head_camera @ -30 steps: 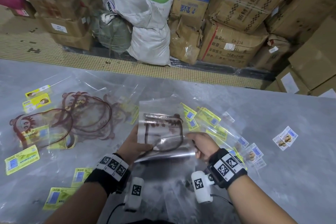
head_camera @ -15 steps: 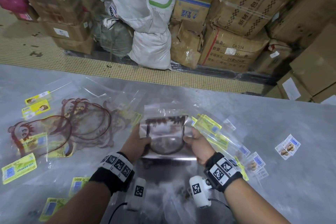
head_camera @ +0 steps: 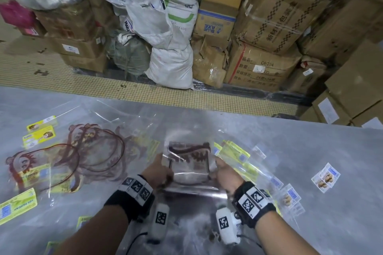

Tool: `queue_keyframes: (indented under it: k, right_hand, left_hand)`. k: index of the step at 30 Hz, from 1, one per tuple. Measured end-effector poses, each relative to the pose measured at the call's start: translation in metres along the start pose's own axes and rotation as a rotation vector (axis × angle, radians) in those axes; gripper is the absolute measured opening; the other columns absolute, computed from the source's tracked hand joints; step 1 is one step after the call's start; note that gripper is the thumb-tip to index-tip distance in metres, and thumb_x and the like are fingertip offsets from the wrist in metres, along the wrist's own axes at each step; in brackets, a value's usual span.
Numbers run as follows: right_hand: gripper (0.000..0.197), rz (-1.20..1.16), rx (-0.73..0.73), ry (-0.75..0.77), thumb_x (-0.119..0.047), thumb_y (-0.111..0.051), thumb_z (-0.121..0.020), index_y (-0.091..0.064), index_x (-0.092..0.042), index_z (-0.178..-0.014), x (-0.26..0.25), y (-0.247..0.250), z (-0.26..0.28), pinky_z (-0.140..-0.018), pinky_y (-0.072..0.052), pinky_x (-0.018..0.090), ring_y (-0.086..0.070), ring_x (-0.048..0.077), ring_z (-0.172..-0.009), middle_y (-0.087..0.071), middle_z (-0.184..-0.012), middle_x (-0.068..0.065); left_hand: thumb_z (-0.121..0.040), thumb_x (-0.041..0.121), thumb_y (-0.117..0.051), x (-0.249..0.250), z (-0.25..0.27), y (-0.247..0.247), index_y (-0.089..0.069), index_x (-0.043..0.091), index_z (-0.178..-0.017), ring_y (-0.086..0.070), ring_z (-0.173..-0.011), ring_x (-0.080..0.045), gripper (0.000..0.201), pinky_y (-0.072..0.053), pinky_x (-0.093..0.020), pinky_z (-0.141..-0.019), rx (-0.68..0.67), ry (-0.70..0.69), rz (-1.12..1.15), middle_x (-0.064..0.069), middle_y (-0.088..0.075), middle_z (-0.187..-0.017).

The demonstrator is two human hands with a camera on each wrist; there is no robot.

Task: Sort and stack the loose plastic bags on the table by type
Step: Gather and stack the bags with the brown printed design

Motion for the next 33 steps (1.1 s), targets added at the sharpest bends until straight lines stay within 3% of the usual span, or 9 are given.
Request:
queue_keyframes:
  k: [3, 8, 11, 13, 15, 18, 24, 28, 33]
  right_hand:
    - [0.068, -0.037, 0.041, 0.014, 0.018, -0.042, -0.091, -0.035, -0.018, -0.148, 0.009, 0.005, -0.004, -0.05, -0.047, 0.013, -0.058, 0.009, -0.059, -0.065, -0.087, 0.003]
    - [0.074, -0.105, 0.022, 0.024, 0.004, -0.055, -0.09, -0.034, -0.051, -0.135, 0.018, 0.002, -0.012, -0.101, -0.049, 0.036, -0.053, 0.028, -0.126, -0.041, -0.15, -0.004]
    - [0.062, -0.291, 0.028, 0.002, 0.006, -0.046, -0.097, -0.031, -0.035, -0.142, 0.015, 0.004, -0.004, -0.07, -0.052, 0.01, -0.065, 0.007, -0.097, -0.058, -0.124, -0.004]
    - [0.048, -0.432, 0.04, -0.027, -0.004, -0.038, -0.103, -0.033, -0.023, -0.147, 0.018, 0.01, 0.004, -0.053, -0.048, 0.008, -0.067, 0.003, -0.091, -0.059, -0.116, 0.0]
    - [0.044, -0.429, 0.014, -0.03, -0.031, -0.042, -0.103, -0.037, -0.029, -0.147, 0.023, 0.011, 0.008, -0.057, -0.054, 0.017, -0.059, 0.02, -0.117, -0.054, -0.139, 0.007]
    - [0.062, -0.468, -0.01, -0.113, -0.062, -0.047, -0.092, -0.044, -0.028, -0.144, 0.042, 0.013, 0.014, -0.062, -0.06, 0.038, -0.068, 0.04, -0.097, -0.059, -0.134, 0.016]
    - [0.037, -0.69, 0.037, -0.099, -0.026, -0.057, -0.092, -0.061, -0.007, -0.123, 0.056, 0.008, 0.025, -0.071, -0.059, 0.042, -0.066, 0.034, -0.077, -0.072, -0.1, 0.015]
    - [0.03, -0.781, 0.116, -0.165, -0.016, -0.062, -0.09, -0.063, -0.005, -0.118, 0.072, -0.01, 0.023, -0.052, -0.057, 0.032, -0.058, 0.022, -0.052, -0.068, -0.079, 0.007]
    - [0.018, -0.733, 0.231, -0.139, 0.008, -0.069, -0.08, -0.062, 0.001, -0.095, 0.076, -0.007, 0.022, -0.047, -0.052, 0.026, -0.061, 0.019, -0.053, -0.067, -0.073, 0.011]
  left_hand:
    - [-0.072, 0.002, -0.06, -0.001, 0.004, -0.001, -0.049, 0.021, -0.126, -0.059, -0.072, -0.029, 0.058, -0.046, -0.035, -0.058, 0.032, -0.034, 0.129, -0.021, -0.062, -0.093]
    - [-0.061, 0.007, -0.066, 0.001, 0.005, 0.0, -0.048, 0.024, -0.129, -0.065, -0.082, -0.035, 0.072, -0.053, -0.05, -0.069, 0.03, -0.053, 0.142, -0.023, -0.068, -0.096]
    - [-0.076, -0.003, -0.067, 0.001, 0.001, 0.003, -0.046, 0.029, -0.131, -0.059, -0.066, -0.026, 0.067, -0.049, -0.036, -0.061, 0.078, -0.14, 0.136, -0.016, -0.066, -0.083]
    - [-0.081, -0.004, -0.065, -0.001, -0.001, 0.003, -0.042, 0.032, -0.137, -0.06, -0.066, -0.022, 0.071, -0.051, -0.03, -0.057, 0.102, -0.163, 0.176, -0.019, -0.068, -0.104]
    - [-0.087, -0.008, -0.057, 0.001, 0.001, 0.005, -0.032, 0.036, -0.14, -0.059, -0.066, -0.02, 0.074, -0.05, -0.025, -0.05, 0.174, -0.182, 0.224, -0.024, -0.063, -0.113]
    - [-0.089, -0.011, -0.051, -0.005, -0.004, 0.008, -0.015, 0.031, -0.152, -0.058, -0.067, -0.026, 0.084, -0.046, -0.028, -0.05, 0.247, -0.2, 0.309, -0.025, -0.064, -0.103]
    - [-0.091, -0.009, -0.047, -0.014, 0.003, -0.005, -0.016, 0.02, -0.152, -0.043, -0.045, -0.016, 0.075, -0.038, -0.024, -0.041, 0.364, -0.17, 0.423, -0.009, -0.049, -0.06]
    - [-0.092, -0.004, -0.051, -0.025, 0.011, -0.02, -0.017, 0.018, -0.152, -0.053, -0.062, -0.024, 0.073, -0.044, -0.036, -0.061, 0.39, -0.123, 0.51, -0.012, -0.053, -0.069]
    - [-0.088, -0.009, -0.053, -0.028, 0.023, -0.04, -0.043, 0.016, -0.132, -0.055, -0.058, -0.023, 0.051, -0.05, -0.034, -0.053, 0.283, -0.098, 0.635, -0.018, -0.058, -0.075]
Point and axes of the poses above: each hand's wrist, its own z-axis away from the middle knuckle, its own y-axis out of the back of the hand, x = y × z, the point moved 6 cm from there along -z, towards the middle knuckle
